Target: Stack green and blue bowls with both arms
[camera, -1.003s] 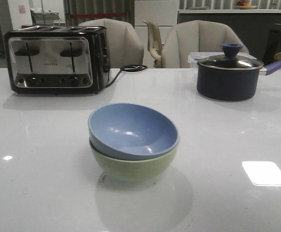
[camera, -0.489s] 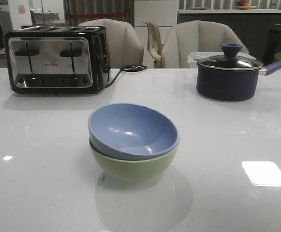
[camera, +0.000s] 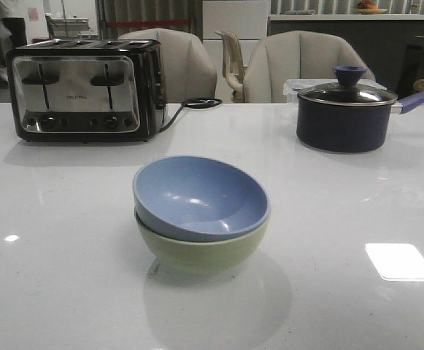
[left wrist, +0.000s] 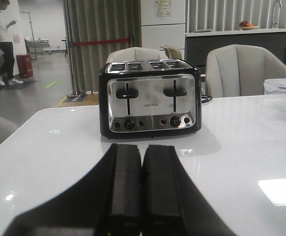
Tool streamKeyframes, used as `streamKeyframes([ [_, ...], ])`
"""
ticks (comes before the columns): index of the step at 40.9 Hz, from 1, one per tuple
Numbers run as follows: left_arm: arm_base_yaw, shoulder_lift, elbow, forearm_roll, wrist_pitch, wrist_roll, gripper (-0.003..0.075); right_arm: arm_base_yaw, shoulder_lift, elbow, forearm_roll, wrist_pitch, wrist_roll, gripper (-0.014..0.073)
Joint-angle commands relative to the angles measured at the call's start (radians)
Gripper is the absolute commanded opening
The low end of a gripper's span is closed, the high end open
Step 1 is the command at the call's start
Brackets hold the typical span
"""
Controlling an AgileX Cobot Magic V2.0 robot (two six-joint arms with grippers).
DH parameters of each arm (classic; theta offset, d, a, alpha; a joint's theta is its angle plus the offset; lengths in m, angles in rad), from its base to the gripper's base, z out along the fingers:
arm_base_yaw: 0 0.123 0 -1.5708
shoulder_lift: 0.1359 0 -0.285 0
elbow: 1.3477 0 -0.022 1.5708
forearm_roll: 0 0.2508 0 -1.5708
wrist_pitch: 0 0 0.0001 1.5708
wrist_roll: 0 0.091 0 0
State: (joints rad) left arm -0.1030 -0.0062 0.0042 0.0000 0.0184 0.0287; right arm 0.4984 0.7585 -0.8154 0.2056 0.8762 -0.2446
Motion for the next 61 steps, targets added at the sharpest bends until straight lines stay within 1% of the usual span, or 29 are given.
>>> streamKeyframes([
  [1, -0.002, -0.018, 0.006, 0.0, -0.088, -0.01, 0.0099, 0.001, -0.003, -0.028, 0.013, -0.055, -0.002, 0.0038],
  [31, -0.002, -0.016, 0.006, 0.0, -0.088, -0.01, 0.0099, 0.001, -0.009, -0.026, 0.014, -0.054, -0.002, 0.0038],
  [34, -0.002, -0.016, 0.006, 0.0, -0.088, -0.01, 0.0099, -0.031, -0.031, -0.025, -0.032, -0.054, -0.004, 0.0038],
  [37, -0.002, -0.016, 0.006, 0.0, -0.088, -0.01, 0.0099, -0.104, -0.071, -0.016, -0.047, -0.067, -0.004, 0.0038],
  [39, -0.004, -0.016, 0.006, 0.0, -0.088, -0.01, 0.0099, -0.179, -0.111, 0.007, -0.055, -0.1, -0.004, 0.0038],
  [43, -0.004, -0.016, 0.006, 0.0, -0.088, -0.01, 0.0099, -0.316, -0.227, 0.098, -0.07, -0.244, -0.004, 0.0038],
  [49, -0.004, -0.016, 0.006, 0.0, -0.088, -0.01, 0.0099, -0.454, -0.407, 0.301, -0.077, -0.479, -0.004, 0.0038],
  [56, -0.004, -0.016, 0.006, 0.0, -0.088, -0.01, 0.0099, -0.541, -0.623, 0.551, -0.073, -0.727, -0.004, 0.0038],
  [61, -0.004, -0.016, 0.006, 0.0, -0.088, -0.01, 0.0099, -0.556, -0.712, 0.696, -0.073, -0.816, -0.004, 0.0038],
])
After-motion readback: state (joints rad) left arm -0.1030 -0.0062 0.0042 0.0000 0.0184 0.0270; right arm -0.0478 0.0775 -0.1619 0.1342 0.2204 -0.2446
